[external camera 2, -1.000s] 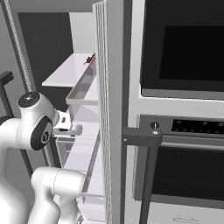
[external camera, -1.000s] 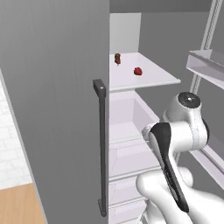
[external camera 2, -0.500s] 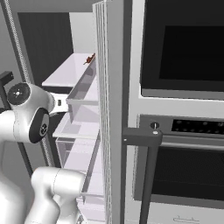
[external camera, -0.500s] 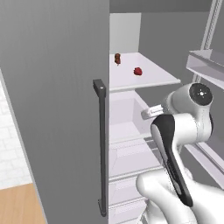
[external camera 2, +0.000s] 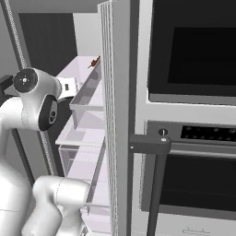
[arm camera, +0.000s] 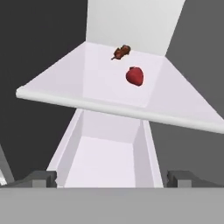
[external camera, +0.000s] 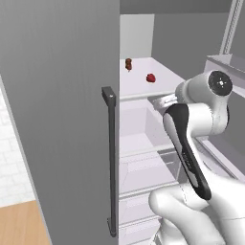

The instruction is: Take the strawberry from the fridge and place it on top of the pancake, located on the dining counter.

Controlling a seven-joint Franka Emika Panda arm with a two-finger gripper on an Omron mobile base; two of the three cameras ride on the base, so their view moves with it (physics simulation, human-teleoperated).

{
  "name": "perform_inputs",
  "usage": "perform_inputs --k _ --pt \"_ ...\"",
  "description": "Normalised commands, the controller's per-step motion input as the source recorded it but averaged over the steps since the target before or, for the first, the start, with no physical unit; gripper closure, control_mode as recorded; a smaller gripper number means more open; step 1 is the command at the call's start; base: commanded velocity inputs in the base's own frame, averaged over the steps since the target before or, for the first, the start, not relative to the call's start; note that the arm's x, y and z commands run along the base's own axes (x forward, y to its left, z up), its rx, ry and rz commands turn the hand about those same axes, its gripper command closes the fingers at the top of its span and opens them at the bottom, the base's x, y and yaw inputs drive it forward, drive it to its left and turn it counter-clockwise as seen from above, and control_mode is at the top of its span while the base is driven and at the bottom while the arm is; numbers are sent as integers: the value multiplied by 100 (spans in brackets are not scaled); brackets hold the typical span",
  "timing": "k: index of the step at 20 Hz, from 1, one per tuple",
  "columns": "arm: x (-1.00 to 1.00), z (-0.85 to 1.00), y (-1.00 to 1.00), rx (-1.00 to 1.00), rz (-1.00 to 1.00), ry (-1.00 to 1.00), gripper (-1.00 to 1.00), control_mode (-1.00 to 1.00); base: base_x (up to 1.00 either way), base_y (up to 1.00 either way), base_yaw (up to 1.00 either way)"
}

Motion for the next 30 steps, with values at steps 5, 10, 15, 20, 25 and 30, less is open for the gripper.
perform_inputs --k 5,10,15,20,25,30 --pt "55 38 -10 0 3 -1 -100 -100 0 0 0" --pt "70 2 -30 0 -1 8 -100 -100 0 0 0" --pt "59 0 -5 0 0 8 -100 -100 0 0 0" --pt "60 -1 7 0 0 3 -100 -100 0 0 0" --pt "59 -8 14 0 0 0 -100 -100 0 0 0" --pt "48 -19 0 0 0 0 -100 -100 0 0 0"
